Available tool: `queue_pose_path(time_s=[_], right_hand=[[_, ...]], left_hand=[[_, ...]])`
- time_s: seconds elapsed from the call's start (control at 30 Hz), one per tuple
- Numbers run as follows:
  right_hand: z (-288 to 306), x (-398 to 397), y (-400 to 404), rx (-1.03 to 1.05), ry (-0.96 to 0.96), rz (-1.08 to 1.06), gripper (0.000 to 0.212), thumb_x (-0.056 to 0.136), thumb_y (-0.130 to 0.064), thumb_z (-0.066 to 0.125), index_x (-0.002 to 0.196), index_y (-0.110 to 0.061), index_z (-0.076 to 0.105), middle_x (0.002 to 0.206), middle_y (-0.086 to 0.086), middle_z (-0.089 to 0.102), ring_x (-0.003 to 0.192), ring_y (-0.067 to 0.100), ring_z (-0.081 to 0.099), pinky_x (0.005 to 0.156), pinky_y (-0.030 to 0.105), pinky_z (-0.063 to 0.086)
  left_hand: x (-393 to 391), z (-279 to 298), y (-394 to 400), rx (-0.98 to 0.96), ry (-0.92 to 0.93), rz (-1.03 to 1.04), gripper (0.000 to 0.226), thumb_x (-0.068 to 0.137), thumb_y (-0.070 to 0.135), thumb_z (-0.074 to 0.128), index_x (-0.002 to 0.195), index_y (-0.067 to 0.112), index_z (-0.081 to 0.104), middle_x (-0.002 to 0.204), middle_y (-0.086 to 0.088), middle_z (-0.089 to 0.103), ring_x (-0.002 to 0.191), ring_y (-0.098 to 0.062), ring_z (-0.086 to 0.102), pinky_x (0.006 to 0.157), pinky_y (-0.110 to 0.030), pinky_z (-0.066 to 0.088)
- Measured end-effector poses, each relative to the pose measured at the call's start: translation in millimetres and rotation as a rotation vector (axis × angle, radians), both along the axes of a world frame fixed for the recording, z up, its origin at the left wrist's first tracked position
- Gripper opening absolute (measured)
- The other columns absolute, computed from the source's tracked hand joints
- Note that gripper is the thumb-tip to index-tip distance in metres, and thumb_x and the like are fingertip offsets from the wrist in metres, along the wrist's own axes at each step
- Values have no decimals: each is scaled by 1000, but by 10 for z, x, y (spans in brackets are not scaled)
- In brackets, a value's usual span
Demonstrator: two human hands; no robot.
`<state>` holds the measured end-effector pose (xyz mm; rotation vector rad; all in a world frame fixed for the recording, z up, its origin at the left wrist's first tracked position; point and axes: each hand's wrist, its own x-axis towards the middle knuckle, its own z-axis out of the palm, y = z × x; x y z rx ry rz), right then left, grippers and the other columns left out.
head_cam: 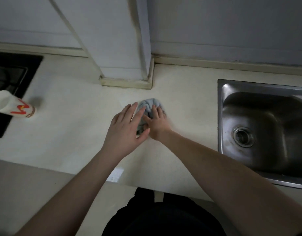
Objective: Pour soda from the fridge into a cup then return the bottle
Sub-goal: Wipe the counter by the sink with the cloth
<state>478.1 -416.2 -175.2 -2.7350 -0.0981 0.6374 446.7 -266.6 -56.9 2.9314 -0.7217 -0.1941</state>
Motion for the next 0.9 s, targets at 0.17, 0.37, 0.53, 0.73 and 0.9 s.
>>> queue_pose_path(time_s=[0.17, 0.37, 0.53, 0.73, 0.9], right_hand=[[-152, -317, 599, -11, -83, 229, 68, 94, -54, 31, 151, -35, -1, 159, 12, -16, 144, 34, -18, 118, 49, 3], [-211, -829, 795, 88, -125, 362, 75, 82, -61, 7, 151, -35, 17, 161, 9, -3, 146, 29, -11, 119, 44, 1], [-254, -1290, 556, 151, -291, 366, 59, 84, -43, 36, 134, -18, 54, 149, 19, 36, 137, 38, 34, 110, 49, 34], [-383, -1844, 162, 115, -309, 337, 58, 84, -43, 49, 138, -24, 48, 152, 17, 33, 140, 34, 30, 111, 48, 33], [-340, -2272, -377, 122, -350, 135, 66, 78, -41, 69, 137, -28, 44, 154, 10, 27, 141, 27, 28, 110, 45, 35]], left_hand=[[-156, -85, 348, 10, 26, 26, 71, 87, 59, 34, 148, 21, 38, 156, -7, 35, 143, -27, 32, 110, -45, 34], [-457, -234, 680, 53, 94, -21, 71, 88, 58, 35, 148, 22, 37, 156, -7, 35, 142, -27, 33, 109, -44, 36], [-479, -303, 689, 50, 143, -33, 73, 88, 61, 31, 150, 22, 34, 158, -5, 31, 145, -25, 29, 111, -44, 34], [-370, -308, 232, 33, 176, -147, 77, 88, 64, 24, 153, 23, 25, 162, -3, 22, 148, -23, 20, 114, -43, 26], [-335, -337, -362, 33, 181, -305, 74, 90, 62, 29, 153, 23, 26, 161, -4, 22, 148, -24, 21, 114, -43, 27]])
